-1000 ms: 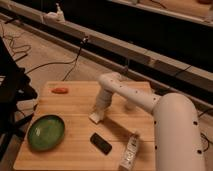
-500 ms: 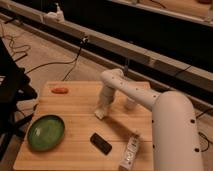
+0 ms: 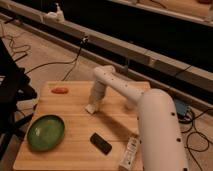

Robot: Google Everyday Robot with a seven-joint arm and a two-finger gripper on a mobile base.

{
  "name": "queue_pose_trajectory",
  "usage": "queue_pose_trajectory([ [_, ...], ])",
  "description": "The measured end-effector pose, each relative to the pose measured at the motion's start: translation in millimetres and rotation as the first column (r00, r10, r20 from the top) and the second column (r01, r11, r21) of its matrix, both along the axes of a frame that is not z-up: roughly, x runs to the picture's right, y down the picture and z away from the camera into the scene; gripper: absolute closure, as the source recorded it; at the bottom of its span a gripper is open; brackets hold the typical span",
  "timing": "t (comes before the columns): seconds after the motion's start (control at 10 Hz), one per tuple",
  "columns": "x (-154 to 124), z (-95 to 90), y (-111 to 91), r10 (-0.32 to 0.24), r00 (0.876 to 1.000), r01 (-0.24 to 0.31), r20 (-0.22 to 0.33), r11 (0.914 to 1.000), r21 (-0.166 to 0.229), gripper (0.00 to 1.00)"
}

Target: Wipe the white sponge on the table

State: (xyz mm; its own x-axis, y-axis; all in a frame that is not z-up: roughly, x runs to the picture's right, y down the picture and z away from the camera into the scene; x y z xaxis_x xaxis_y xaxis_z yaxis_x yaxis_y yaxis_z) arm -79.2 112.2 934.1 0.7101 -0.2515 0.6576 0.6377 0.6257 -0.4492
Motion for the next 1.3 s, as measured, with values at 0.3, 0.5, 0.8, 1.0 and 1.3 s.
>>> queue_pose_trajectory([
  [0.3, -33.0, -14.0, 26.2, -0.086, 0.994, 0.087, 0.072, 0.9960, -0.019, 1.00],
  [0.5, -25.9, -31.1, 58.7, -0.102, 0.992, 0.107, 0.070, 0.9922, -0.063, 1.00],
  [0.8, 20.8, -52.0, 80.6, -0.028, 1.000, 0.027, -0.007, 0.9955, -0.091, 1.00],
  [1.0, 61.6, -54.3, 70.5, 0.027, 0.996, -0.033, -0.080, 0.9968, -0.073, 1.00],
  [1.3, 85.2, -40.6, 38.3, 0.053, 0.990, -0.059, -0.132, 0.9974, -0.041, 1.00],
])
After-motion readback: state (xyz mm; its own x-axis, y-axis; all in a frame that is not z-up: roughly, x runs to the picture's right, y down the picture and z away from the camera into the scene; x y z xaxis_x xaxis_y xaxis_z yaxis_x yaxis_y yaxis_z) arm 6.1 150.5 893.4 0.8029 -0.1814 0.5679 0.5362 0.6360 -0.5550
